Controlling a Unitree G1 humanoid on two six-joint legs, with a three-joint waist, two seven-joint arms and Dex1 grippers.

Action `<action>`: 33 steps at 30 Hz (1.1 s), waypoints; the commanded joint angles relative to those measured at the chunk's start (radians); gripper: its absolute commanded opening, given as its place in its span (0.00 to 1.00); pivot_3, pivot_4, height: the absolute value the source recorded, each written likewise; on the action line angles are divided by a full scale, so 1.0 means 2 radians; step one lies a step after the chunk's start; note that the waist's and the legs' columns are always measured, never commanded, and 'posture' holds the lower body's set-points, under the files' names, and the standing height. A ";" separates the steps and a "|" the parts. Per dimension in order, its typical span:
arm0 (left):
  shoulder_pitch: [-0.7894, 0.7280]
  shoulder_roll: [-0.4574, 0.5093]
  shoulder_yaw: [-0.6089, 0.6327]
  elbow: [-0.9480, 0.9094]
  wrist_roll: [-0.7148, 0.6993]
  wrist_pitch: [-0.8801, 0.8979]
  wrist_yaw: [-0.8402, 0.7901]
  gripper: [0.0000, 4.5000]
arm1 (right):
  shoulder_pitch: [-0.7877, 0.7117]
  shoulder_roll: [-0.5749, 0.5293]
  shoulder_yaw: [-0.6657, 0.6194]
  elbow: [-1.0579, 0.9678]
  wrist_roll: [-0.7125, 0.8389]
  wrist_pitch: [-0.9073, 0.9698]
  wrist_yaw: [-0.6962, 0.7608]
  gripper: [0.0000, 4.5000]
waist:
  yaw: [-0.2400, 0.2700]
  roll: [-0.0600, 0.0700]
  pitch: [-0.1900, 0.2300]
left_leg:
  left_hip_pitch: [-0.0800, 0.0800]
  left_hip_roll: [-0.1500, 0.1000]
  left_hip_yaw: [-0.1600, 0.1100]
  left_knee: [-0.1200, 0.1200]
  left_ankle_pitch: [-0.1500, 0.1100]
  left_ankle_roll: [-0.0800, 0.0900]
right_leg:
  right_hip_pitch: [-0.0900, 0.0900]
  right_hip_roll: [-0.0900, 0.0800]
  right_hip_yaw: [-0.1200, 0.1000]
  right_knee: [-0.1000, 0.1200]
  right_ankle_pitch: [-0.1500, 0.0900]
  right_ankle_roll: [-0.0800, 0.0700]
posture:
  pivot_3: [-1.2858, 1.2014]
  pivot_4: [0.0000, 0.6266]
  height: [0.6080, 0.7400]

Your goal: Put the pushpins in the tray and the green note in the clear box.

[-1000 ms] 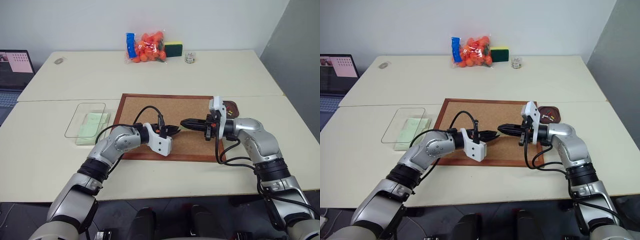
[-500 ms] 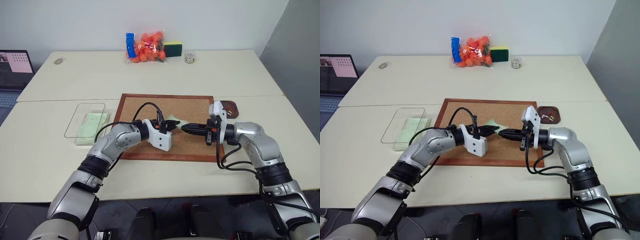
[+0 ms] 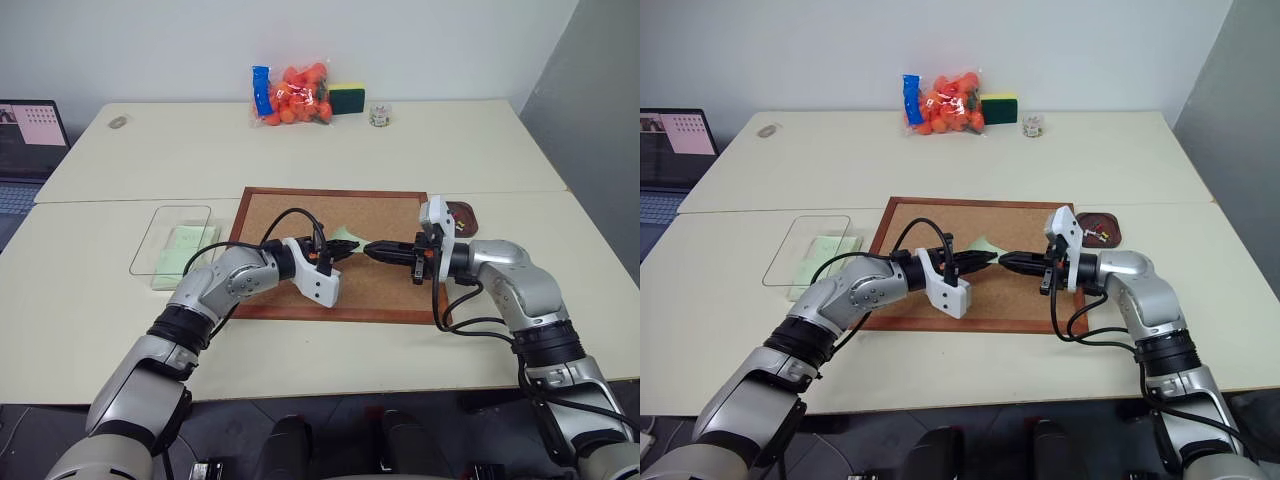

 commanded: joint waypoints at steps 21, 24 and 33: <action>0.200 -0.092 0.137 -0.357 -0.104 0.393 -0.007 0.01 | 0.074 0.007 -0.088 -0.113 -0.042 -0.036 -0.205 0.00 | 0.001 0.000 0.000 | 0.000 0.000 0.000 0.000 0.000 0.000 | 0.000 0.000 0.000 0.000 0.000 0.000 | 0.52 0.24 1.00; 0.203 -0.135 0.123 -0.387 -0.183 0.434 -0.048 0.01 | 0.066 0.008 -0.098 -0.056 -0.107 -0.068 -0.292 0.00 | 0.003 0.000 0.000 | 0.000 0.000 0.000 0.001 0.000 0.000 | 0.001 0.000 0.000 0.000 0.000 0.001 | 0.52 0.24 1.00; 0.178 -0.192 0.130 -0.416 -0.356 0.590 -0.109 0.01 | 0.007 0.011 -0.110 0.115 -0.177 -0.119 -0.405 0.00 | -0.004 0.000 0.000 | 0.001 0.001 0.002 0.000 0.000 0.000 | 0.000 0.001 0.002 0.000 0.001 0.001 | 0.52 0.24 1.00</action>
